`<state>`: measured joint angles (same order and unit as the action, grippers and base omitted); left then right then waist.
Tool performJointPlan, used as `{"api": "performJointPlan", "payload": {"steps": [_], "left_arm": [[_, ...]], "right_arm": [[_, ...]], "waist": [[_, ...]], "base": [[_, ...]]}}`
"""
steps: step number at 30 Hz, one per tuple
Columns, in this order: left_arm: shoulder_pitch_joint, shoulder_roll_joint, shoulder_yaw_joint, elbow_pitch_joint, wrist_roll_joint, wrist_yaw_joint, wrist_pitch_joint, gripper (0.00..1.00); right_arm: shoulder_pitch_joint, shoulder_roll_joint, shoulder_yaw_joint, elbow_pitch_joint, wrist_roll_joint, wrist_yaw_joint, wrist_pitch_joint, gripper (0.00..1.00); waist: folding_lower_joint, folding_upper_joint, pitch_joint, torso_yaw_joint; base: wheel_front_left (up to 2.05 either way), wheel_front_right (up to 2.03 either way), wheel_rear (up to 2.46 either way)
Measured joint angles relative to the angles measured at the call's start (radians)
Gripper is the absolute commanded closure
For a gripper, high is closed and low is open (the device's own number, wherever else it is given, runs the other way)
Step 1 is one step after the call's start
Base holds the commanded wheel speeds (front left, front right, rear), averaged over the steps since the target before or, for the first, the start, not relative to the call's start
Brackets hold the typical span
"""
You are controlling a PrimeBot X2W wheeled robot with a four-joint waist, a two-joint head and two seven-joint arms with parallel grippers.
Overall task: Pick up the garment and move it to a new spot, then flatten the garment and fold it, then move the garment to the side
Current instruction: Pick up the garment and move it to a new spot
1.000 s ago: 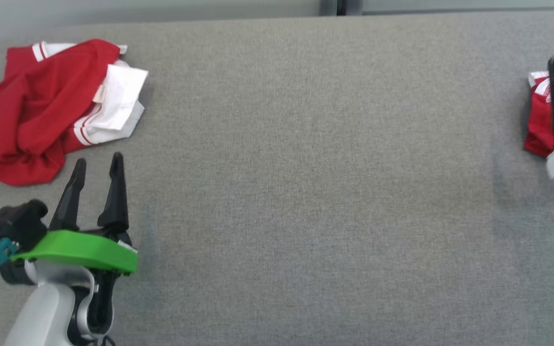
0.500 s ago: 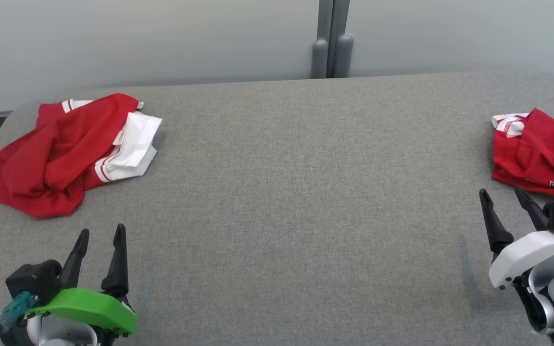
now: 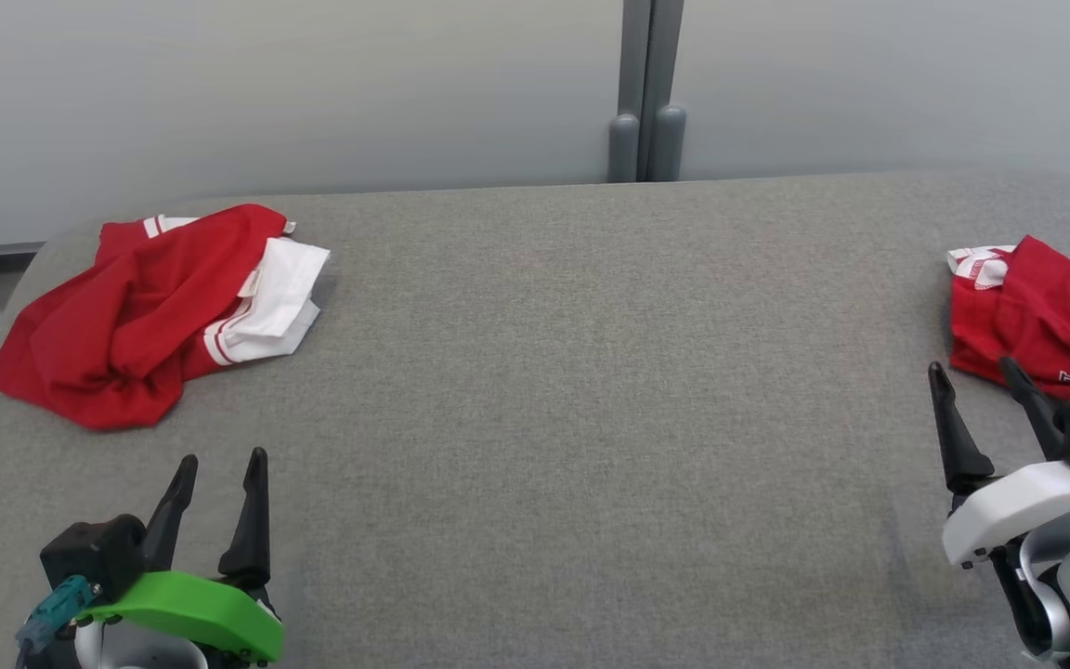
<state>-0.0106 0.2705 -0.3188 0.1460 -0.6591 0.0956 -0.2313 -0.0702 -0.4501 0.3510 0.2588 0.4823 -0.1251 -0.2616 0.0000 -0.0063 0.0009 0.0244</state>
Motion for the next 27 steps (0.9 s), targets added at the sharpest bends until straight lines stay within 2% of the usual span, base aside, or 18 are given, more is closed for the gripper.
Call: {"api": "performJointPlan", "payload": {"steps": [4,7,12,23,27], "left_arm": [[0.001,-0.006,0.013,0.0,0.004,0.0,-0.008,0.0],[0.021,-0.006,0.061,-0.002,0.004,0.001,-0.009,0.0],[0.063,-0.006,0.106,-0.002,0.002,0.006,-0.013,0.0],[0.051,-0.006,0.104,-0.052,-0.012,0.01,-0.017,0.0],[-0.007,-0.012,0.12,-0.063,-0.072,-0.014,0.007,0.0]], "right_arm": [[0.0,0.021,0.028,-0.046,-0.023,0.0,0.0,0.0],[-0.007,0.051,0.1,-0.077,-0.063,0.002,0.0,0.0],[-0.046,0.074,0.142,-0.089,-0.083,0.016,0.0,0.0],[-0.046,0.074,0.119,-0.118,-0.088,0.016,0.0,0.0],[-0.056,0.074,0.133,-0.137,-0.112,0.016,0.009,0.0]], "waist": [[0.0,0.0,-0.003,0.037],[0.0,0.0,-0.006,0.082],[0.0,0.0,-0.009,0.144],[0.0,0.0,0.007,0.284],[0.0,0.0,0.044,0.308]], "base": [[0.0,0.0,0.0],[0.0,0.0,0.0],[0.0,0.0,0.0],[0.0,0.0,0.0],[0.0,0.0,0.0]]}}
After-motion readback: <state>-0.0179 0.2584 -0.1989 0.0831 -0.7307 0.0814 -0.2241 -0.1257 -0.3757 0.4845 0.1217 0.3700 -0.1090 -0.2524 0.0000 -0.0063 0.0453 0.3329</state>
